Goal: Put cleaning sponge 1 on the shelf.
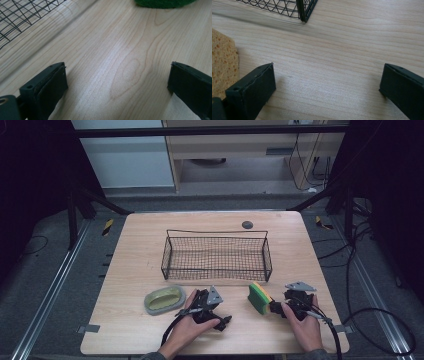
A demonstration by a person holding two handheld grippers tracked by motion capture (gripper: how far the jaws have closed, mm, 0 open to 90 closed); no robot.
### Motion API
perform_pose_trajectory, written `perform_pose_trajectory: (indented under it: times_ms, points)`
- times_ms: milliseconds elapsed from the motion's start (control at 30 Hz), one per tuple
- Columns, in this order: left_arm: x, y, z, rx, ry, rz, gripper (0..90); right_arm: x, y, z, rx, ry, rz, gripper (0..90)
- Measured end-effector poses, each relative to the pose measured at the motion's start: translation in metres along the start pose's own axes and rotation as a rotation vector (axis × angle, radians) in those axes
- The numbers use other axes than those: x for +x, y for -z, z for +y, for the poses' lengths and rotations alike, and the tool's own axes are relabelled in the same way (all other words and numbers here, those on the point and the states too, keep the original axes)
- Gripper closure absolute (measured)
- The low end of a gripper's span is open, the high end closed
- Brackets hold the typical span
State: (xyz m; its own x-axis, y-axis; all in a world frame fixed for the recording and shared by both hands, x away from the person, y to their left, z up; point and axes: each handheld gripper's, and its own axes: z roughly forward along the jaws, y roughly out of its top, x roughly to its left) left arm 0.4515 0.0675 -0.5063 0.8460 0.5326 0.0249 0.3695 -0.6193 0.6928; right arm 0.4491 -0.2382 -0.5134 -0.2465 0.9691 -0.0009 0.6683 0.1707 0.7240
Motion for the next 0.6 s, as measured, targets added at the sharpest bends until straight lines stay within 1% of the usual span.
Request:
perform_pose_trajectory:
  times_ms: [33, 67, 100, 133, 167, 233, 267, 300, 333, 367, 400, 433, 467, 500, 533, 567, 600]
  points:
    - [0.0, 0.002, 0.002, -0.003, 0.001, -0.002, 3.3, 0.0, 0.0, 0.0, 0.0, 0.003, 0.002, 0.4]
    - [0.0, 0.005, 0.004, 0.004, -0.014, -0.002, 3.1, -0.001, 0.0, 0.0, 0.001, 0.005, 0.004, 0.4]
    - [0.0, 0.005, 0.004, 0.004, -0.014, -0.002, 3.3, -0.001, 0.0, 0.0, 0.001, 0.005, 0.004, 0.4]
    - [0.001, 0.009, 0.006, 0.003, -0.03, -0.009, 3.3, -0.001, 0.0, 0.0, 0.001, 0.006, 0.006, 0.5]
    - [0.002, 0.015, 0.009, 0.015, -0.059, -0.013, 3.6, -0.001, 0.0, 0.0, 0.0, 0.006, 0.008, 0.4]
    - [0.003, 0.025, 0.015, 0.052, -0.09, -0.02, 4.2, -0.001, 0.0, 0.0, 0.001, 0.011, 0.013, 0.5]
    - [0.005, 0.035, 0.02, 0.074, -0.121, 0.008, 4.4, -0.002, 0.001, 0.0, 0.001, 0.015, 0.018, 0.5]
    - [0.006, 0.041, 0.023, 0.086, -0.14, 0.021, 4.7, -0.002, 0.001, 0.0, -0.001, 0.017, 0.02, 0.5]
    - [0.008, 0.046, 0.025, 0.096, -0.149, 0.027, 4.9, -0.002, 0.001, -0.001, 0.0, 0.019, 0.02, 0.5]
    - [0.008, 0.046, 0.025, 0.096, -0.149, 0.027, 5.1, -0.002, 0.001, -0.001, 0.0, 0.019, 0.02, 0.5]
    - [0.011, 0.051, 0.028, 0.107, -0.154, 0.031, 5.3, -0.002, 0.001, -0.001, -0.001, 0.025, 0.022, 0.5]
    - [0.014, 0.056, 0.029, 0.103, -0.154, 0.034, 5.9, -0.002, 0.001, -0.001, -0.001, 0.025, 0.021, 0.5]
    - [0.017, 0.061, 0.031, 0.114, -0.157, 0.034, 7.5, -0.002, 0.001, -0.001, 0.0, 0.025, 0.021, 0.5]
    - [0.022, 0.068, 0.034, 0.141, -0.174, 0.036, 8.7, -0.002, 0.001, -0.001, -0.001, 0.025, 0.021, 0.5]
    - [0.022, 0.068, 0.034, 0.141, -0.174, 0.036, 8.7, -0.002, 0.001, -0.001, -0.001, 0.025, 0.021, 0.5]
    - [0.024, 0.071, 0.035, 0.155, -0.169, 0.035, 8.7, -0.002, 0.001, -0.001, 0.0, 0.025, 0.021, 0.4]
    - [0.03, 0.076, 0.037, 0.187, -0.162, 0.021, 8.7, -0.002, 0.001, -0.001, -0.001, 0.027, 0.021, 0.4]
